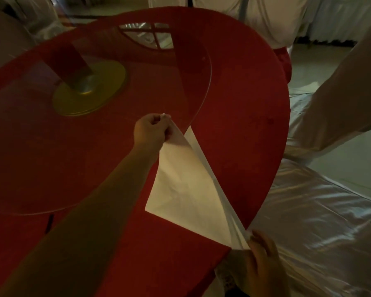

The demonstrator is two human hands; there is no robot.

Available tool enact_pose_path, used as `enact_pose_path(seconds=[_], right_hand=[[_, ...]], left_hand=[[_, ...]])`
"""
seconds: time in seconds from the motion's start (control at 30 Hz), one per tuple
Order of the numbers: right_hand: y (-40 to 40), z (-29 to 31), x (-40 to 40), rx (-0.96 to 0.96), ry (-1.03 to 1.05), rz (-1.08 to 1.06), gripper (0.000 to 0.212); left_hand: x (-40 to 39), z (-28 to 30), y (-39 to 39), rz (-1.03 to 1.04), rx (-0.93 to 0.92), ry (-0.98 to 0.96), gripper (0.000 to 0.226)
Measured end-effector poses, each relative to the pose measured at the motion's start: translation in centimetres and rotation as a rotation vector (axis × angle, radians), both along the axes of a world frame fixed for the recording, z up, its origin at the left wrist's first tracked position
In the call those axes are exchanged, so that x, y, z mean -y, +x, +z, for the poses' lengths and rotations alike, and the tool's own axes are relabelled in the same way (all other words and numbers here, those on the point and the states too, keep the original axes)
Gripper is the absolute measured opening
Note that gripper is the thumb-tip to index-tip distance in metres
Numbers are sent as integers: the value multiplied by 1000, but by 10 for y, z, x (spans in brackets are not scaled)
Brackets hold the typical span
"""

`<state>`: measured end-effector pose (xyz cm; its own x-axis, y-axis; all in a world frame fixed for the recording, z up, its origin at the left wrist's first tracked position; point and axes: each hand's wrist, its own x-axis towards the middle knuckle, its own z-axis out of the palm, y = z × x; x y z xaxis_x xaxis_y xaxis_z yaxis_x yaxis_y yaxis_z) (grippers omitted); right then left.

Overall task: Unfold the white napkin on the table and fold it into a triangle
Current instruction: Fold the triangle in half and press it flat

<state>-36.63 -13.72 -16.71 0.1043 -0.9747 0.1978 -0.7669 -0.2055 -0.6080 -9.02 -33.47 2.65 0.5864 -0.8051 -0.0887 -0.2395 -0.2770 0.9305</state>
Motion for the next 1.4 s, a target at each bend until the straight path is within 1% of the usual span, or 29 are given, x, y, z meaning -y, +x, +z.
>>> enact_pose_path(seconds=[0.07, 0.13, 0.17, 0.2, 0.23, 0.27, 0.3, 0.33, 0.37, 0.4, 0.43, 0.5, 0.6, 0.67, 0.73, 0.8, 0.97, 1.07, 1.13, 1.27, 1.33, 1.4], right_hand=[[-4, 1, 1, 34, 100, -35, 23], [-12, 1, 4, 102, 157, -23, 22], [-16, 2, 6, 159, 188, -9, 32], [-18, 4, 7, 230, 230, -15, 49], [-17, 10, 7, 317, 276, -33, 58], [-14, 14, 6, 368, 303, -38, 57], [-8, 20, 7, 392, 312, -38, 51], [-1, 25, 6, 397, 303, -67, 51], [7, 29, 5, 400, 299, -107, 56], [14, 31, 4, 402, 300, -131, 61], [21, 33, 5, 398, 294, -146, 64], [30, 37, 7, 376, 271, -167, 60], [33, 37, 6, 322, 233, -141, 50], [34, 41, 4, 290, 232, -124, 47], [35, 46, 3, 246, 242, -113, 47], [34, 49, 2, 213, 240, -106, 49], [26, 48, -1, 135, 200, -92, 53], [18, 45, -5, 90, 175, -68, 51], [10, 42, -8, 44, 109, -48, 47], [-11, 41, -8, 37, 30, -37, 40], [-20, 43, -6, 45, 28, 0, 38], [-25, 43, -3, 106, 62, -13, 35]], left_hand=[[17, -19, 0, -17, 59, 43, 18], [30, -38, 0, -55, 128, 88, 23], [36, -47, 0, -69, 154, 110, 25], [40, -55, 0, -77, 175, 130, 25], [44, -61, 0, -83, 204, 142, 24], [48, -68, -1, -93, 246, 154, 22], [51, -73, -3, -104, 290, 166, 19], [55, -77, -4, -113, 324, 176, 14], [57, -80, -6, -125, 354, 183, 11], [58, -82, -9, -138, 391, 182, 16], [59, -84, -11, -152, 431, 177, 25], [56, -85, -16, -192, 510, 149, 37], [34, -89, -28, -347, 582, 94, 38], [7, -97, -36, -474, 645, 55, 36], [-26, -109, -41, -569, 729, 33, 36], [-58, -123, -43, -616, 792, 62, 39], [-107, -152, -37, -626, 852, 210, 51], [-113, -157, -33, -621, 909, 247, 59], [-113, -159, -32, -638, 951, 265, 62], [-113, -159, -34, -642, 1001, 267, 65], [-112, -159, -33, -645, 1008, 268, 65], [-112, -159, -32, -644, 1001, 270, 66]])
